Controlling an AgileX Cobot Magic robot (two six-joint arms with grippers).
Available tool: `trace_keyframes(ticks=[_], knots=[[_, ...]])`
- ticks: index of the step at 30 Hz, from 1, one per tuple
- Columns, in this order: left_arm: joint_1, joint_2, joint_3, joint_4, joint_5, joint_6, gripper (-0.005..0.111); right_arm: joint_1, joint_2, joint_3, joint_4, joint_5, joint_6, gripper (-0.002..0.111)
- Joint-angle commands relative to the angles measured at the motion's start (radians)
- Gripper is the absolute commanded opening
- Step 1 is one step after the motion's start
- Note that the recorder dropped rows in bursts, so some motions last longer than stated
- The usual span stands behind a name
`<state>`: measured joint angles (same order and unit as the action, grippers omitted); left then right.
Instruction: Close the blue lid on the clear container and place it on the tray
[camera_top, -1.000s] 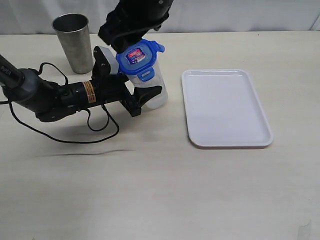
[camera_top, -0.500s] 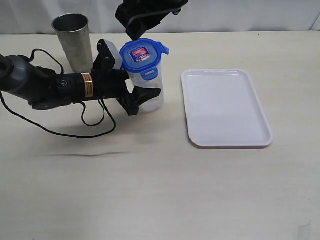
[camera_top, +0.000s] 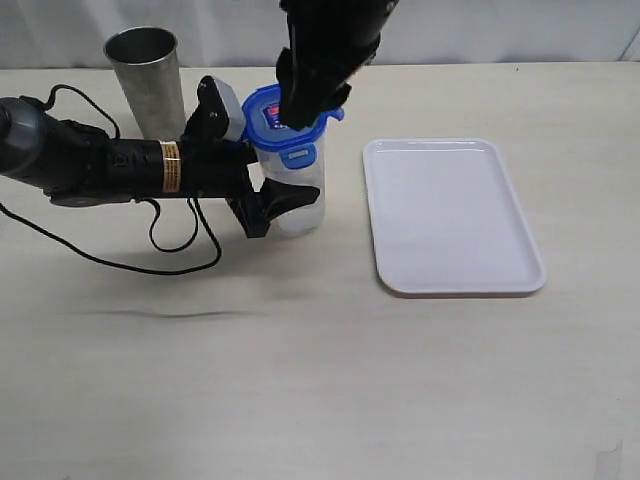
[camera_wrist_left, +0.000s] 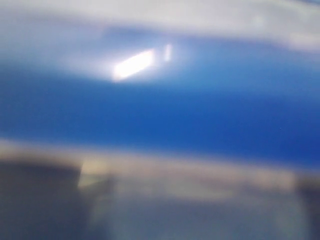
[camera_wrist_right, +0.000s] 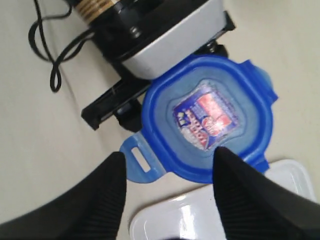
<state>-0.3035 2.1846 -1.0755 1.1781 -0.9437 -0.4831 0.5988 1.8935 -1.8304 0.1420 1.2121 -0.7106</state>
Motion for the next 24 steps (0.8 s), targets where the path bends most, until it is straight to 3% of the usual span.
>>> trace_keyframes(ticks=[1, 8, 16, 24], knots=[[0.003, -0.013, -0.005, 0.023, -0.025, -0.019, 0.000, -0.003, 0.001, 0.088, 0.006, -0.008, -0.163, 0.049], [0.003, -0.013, -0.008, 0.021, -0.025, -0.019, 0.000, -0.003, 0.001, 0.172, -0.023, -0.157, -0.194, 0.049], [0.003, -0.013, -0.008, 0.016, -0.025, -0.019, 0.000, 0.067, 0.003, 0.232, -0.172, -0.231, -0.187, 0.049], [0.003, -0.013, -0.008, 0.021, -0.042, -0.019, 0.000, 0.079, 0.016, 0.272, -0.187, -0.289, -0.193, 0.049]])
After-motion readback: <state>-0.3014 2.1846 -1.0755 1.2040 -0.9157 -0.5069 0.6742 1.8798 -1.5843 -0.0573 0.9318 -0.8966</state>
